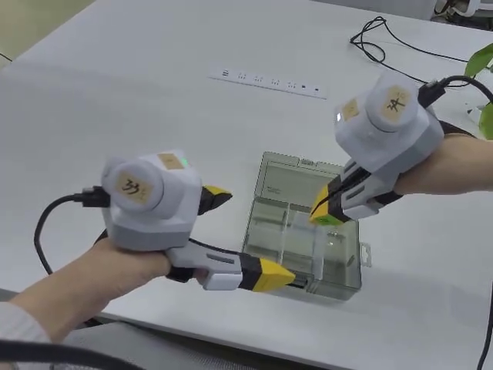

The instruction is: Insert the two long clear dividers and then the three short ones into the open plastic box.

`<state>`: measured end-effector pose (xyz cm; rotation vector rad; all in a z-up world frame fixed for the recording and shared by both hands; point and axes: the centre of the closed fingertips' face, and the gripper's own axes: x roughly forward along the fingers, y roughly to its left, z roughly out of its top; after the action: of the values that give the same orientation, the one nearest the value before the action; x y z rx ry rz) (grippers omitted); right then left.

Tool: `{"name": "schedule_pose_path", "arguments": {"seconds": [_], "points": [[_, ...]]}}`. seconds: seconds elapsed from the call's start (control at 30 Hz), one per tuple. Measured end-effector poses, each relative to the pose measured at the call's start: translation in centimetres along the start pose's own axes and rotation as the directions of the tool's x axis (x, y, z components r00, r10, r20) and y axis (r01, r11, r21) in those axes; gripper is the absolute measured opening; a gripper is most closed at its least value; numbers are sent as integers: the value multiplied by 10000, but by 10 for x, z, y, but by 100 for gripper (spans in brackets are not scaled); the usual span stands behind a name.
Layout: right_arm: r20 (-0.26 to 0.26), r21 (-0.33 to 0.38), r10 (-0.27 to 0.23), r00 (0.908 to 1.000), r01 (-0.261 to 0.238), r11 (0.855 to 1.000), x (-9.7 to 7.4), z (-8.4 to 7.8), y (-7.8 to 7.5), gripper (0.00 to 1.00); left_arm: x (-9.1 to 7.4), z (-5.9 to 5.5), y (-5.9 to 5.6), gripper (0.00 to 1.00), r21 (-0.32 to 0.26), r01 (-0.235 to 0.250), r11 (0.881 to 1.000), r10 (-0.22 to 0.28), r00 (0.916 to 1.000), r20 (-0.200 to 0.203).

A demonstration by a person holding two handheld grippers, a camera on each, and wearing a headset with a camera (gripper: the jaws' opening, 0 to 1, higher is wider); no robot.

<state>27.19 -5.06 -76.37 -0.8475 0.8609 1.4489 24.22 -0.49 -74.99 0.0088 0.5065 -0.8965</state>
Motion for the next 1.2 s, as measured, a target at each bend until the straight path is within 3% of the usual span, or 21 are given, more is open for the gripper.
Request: {"name": "schedule_pose_path", "arguments": {"seconds": [0.57,1.2], "points": [[226,39,-81,9997,80,10000,-1,2,-1,2,3,-3,-2,92,-58,61,10000,-61,10000,-50],[-288,46,125,9995,-123,9999,17,-1,7,2,1,-4,0,93,-66,17,10000,-18,10000,-65]]}}
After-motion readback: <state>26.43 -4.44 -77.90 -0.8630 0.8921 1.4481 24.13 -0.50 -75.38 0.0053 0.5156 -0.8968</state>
